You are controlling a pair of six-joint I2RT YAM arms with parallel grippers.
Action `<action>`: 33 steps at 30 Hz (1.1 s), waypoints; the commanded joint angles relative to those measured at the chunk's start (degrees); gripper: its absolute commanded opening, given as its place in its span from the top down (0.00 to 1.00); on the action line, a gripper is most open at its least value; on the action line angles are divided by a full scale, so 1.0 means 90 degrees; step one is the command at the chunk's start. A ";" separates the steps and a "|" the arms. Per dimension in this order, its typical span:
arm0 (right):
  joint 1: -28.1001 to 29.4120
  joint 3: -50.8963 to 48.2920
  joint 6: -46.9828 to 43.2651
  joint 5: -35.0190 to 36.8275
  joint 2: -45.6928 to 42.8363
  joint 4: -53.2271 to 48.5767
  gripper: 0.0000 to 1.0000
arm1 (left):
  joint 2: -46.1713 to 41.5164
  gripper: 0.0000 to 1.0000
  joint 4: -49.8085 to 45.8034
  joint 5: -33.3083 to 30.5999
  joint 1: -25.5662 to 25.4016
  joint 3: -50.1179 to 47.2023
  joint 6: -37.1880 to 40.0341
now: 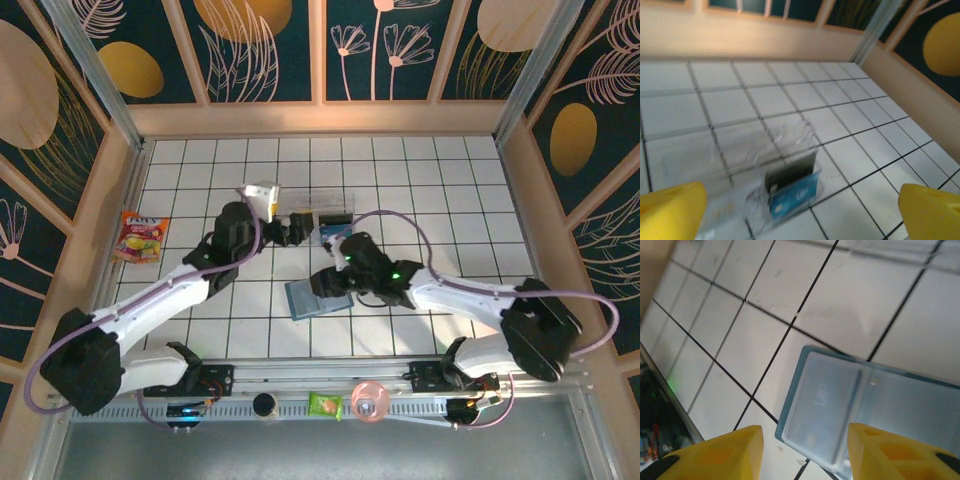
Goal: Take the credit cards out of the card holder
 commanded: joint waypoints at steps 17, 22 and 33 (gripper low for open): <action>0.1493 0.1695 -0.0687 0.2375 0.2461 -0.1406 0.53 | -0.1707 0.26 -0.0748 0.0387 0.1137 -0.2022 -0.2377; 0.1554 0.1761 -0.0560 0.2621 0.2776 -0.1572 0.65 | -0.1708 0.31 -0.0865 0.0445 0.1196 -0.1992 -0.2269; 0.1184 0.0856 -0.0117 0.2026 0.1836 0.0066 1.00 | -0.1210 0.61 -0.0547 0.1424 0.1138 -0.2193 -0.2262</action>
